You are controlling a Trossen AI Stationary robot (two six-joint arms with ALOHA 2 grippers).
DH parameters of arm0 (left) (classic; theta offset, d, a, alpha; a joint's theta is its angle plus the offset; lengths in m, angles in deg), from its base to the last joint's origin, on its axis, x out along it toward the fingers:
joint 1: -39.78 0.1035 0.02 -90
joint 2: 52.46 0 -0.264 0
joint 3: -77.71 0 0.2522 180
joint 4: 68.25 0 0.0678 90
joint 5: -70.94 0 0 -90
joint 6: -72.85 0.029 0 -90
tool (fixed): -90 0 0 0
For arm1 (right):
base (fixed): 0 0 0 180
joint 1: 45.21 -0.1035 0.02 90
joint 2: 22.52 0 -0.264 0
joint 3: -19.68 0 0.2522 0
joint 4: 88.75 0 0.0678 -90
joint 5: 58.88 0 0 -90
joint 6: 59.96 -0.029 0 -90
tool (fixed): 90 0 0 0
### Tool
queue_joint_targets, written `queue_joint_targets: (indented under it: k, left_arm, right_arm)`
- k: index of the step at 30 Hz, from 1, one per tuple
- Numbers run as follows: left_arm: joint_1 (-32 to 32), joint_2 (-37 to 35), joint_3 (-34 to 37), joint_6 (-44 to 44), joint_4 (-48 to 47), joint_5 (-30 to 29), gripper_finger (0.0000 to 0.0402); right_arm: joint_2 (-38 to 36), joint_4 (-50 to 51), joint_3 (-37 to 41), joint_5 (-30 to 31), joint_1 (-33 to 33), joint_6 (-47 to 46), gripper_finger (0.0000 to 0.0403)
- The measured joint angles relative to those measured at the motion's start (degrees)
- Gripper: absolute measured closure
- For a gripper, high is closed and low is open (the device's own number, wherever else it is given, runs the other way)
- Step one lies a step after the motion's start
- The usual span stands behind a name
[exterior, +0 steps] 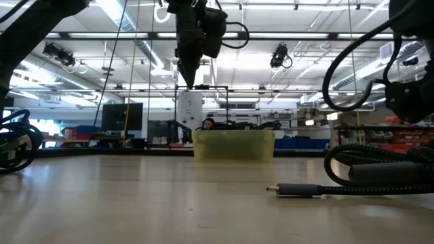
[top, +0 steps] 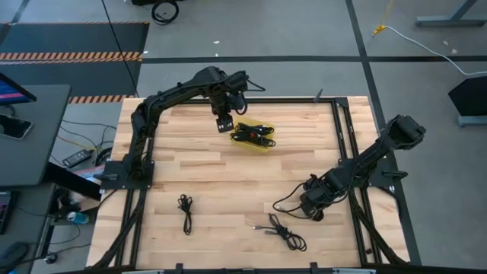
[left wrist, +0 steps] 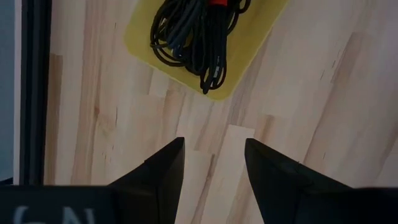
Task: Pick and place USB-C Cables
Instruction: Put the black charger cable into the yellow bin
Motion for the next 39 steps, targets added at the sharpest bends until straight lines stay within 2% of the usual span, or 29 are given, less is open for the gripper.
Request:
queue_joint_targets:
  k: [1,6,11,15,19,24,30,35,39]
  left_arm:
    - [0.0,0.0,0.0,0.0,-0.3,0.0,0.0226]
    - [0.0,0.0,0.0,-0.1,-2.4,0.0,0.0226]
    - [0.0,0.0,0.0,-1.1,-4.1,0.0,0.0226]
    - [0.0,0.0,0.0,-1.2,-4.2,0.0,0.0226]
    - [0.0,0.0,0.0,-1.2,-4.2,-0.1,0.0226]
    - [0.0,0.0,0.0,-1.5,-4.2,-0.1,0.0226]
    - [0.1,0.0,0.0,-1.6,-4.2,-0.1,0.0226]
    - [0.2,0.0,0.0,-2.7,-4.2,-0.1,0.0226]
    - [0.5,0.0,0.0,-2.7,-4.3,-0.1,0.0226]
  right_arm:
    - [-0.4,-0.7,0.0,0.0,0.0,0.2,0.0382]
    - [-3.5,0.1,-0.8,1.7,1.1,0.4,0.0383]
    - [-9.1,4.9,-5.5,9.2,6.1,3.7,0.0384]
    - [-12.6,9.3,-10.6,15.2,12.8,12.1,0.0384]
    - [-13.8,10.9,-15.6,17.2,21.6,26.1,0.0384]
    - [-12.1,10.4,-20.3,14.7,34.3,45.8,0.0384]
    - [-6.0,8.9,-25.8,9.2,47.6,66.5,0.0384]
    - [2.2,7.1,-32.4,4.9,54.9,78.6,0.0385]
    - [10.0,7.0,-38.5,1.2,57.5,84.9,0.0385]
